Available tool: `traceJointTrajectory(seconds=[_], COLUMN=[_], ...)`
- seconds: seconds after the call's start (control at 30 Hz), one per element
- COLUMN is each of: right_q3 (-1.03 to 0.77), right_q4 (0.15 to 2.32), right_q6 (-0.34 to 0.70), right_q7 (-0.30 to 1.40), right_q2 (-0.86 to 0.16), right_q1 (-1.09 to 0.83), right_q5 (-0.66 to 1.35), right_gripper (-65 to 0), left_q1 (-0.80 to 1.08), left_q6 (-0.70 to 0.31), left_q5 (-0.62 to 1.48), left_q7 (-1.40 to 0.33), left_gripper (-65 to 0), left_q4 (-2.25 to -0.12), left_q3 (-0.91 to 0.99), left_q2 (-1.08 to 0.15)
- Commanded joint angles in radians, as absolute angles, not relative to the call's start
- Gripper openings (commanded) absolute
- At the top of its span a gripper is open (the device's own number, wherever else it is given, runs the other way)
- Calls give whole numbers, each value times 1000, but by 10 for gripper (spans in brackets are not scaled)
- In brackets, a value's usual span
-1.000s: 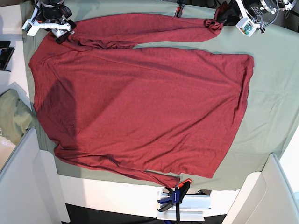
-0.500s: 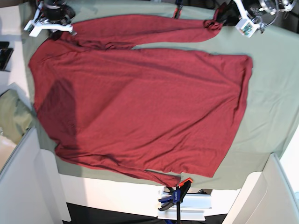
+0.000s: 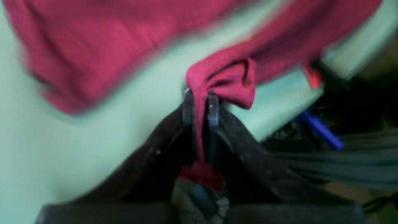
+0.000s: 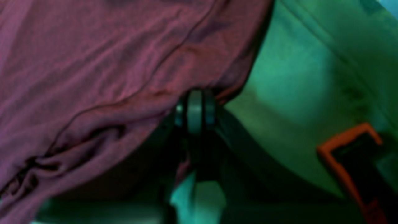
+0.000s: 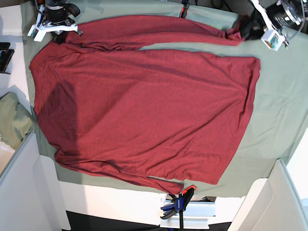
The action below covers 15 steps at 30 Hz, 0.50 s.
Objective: Fold the T-shirt properly
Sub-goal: 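Drag the sleeve cuff with the left gripper across the shirt body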
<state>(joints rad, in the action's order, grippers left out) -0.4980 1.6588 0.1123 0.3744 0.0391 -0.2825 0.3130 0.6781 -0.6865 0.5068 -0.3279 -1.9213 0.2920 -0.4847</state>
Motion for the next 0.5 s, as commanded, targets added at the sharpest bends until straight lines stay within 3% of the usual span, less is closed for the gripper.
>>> traceJointTrajectory(seconds=[0.0, 0.47], right_q3=[-509, -546], right_q4=[1692, 1742], right_q6=[120, 137], right_q7=[358, 367], right_q2=[23, -38], right_q1=[-278, -173], right_q5=[315, 348], right_gripper=[-650, -650], left_q1=[684, 521], left_q6=[-698, -698], left_q5=[526, 542], left_q7=[-316, -310], left_gripper=[-650, -650], left_q4=[-1951, -1905], left_q3=[321, 372], left_q2=[-509, -653])
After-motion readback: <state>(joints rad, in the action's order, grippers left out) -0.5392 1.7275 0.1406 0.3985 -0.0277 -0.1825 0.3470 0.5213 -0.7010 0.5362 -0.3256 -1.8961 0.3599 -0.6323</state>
